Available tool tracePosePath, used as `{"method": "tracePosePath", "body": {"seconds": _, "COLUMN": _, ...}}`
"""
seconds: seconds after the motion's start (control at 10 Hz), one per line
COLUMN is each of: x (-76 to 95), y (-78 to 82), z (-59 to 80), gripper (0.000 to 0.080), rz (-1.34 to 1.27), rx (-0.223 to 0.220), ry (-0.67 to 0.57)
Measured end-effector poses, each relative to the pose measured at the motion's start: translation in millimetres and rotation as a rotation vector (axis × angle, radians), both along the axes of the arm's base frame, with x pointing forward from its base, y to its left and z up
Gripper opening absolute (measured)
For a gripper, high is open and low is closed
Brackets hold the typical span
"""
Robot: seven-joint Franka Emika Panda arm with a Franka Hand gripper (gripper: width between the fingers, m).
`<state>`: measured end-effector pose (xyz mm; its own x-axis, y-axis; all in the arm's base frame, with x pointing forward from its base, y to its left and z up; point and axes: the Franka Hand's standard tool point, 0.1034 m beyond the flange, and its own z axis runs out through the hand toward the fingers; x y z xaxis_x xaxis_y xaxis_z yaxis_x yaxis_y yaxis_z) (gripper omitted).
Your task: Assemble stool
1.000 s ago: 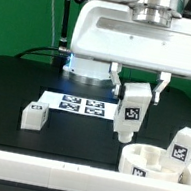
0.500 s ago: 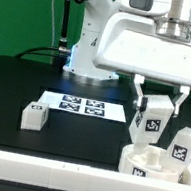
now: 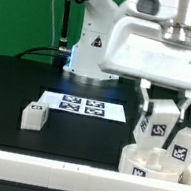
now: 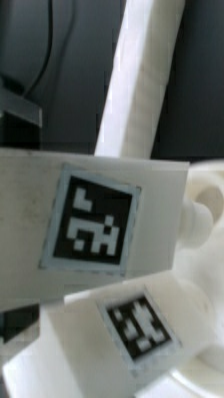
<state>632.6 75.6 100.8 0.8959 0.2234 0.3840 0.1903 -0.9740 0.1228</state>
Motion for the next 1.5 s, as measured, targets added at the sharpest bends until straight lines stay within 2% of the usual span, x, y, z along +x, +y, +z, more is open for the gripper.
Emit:
{"method": "tracePosePath", "body": {"seconds": 0.8, "x": 0.8, "y": -6.5, "z": 1.4, "gripper": 0.0327, "rz": 0.021, "rx": -0.014, "ry": -0.001}}
{"method": "tracePosePath", "body": {"seconds": 1.2, "x": -3.0, "y": -14.3, "z": -5.3, "gripper": 0.0327, "rz": 0.013, "rx": -0.018, "ry": 0.008}}
{"method": "tracePosePath", "body": {"seconds": 1.5, "x": -3.9, "y": -14.4, "z": -8.9, "gripper": 0.0327, "rz": 0.014, "rx": -0.02, "ry": 0.013}}
